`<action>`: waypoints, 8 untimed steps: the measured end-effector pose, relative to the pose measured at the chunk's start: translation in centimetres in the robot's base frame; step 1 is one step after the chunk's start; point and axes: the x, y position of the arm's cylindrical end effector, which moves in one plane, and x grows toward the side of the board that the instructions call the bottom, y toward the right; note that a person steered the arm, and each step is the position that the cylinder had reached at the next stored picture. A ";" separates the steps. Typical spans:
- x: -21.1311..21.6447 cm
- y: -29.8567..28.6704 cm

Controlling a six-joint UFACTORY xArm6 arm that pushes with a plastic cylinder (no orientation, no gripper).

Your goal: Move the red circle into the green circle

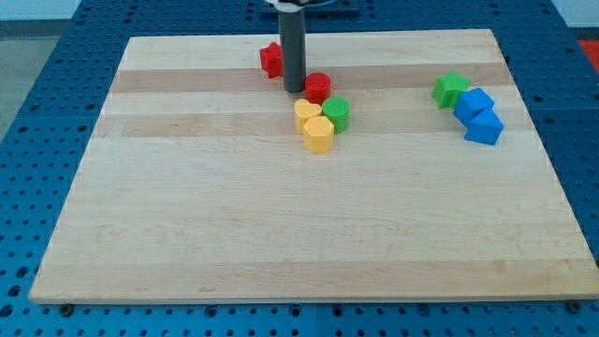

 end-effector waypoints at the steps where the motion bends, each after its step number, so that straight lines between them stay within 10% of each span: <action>1: -0.2 0.0; 8: 1.6 3.1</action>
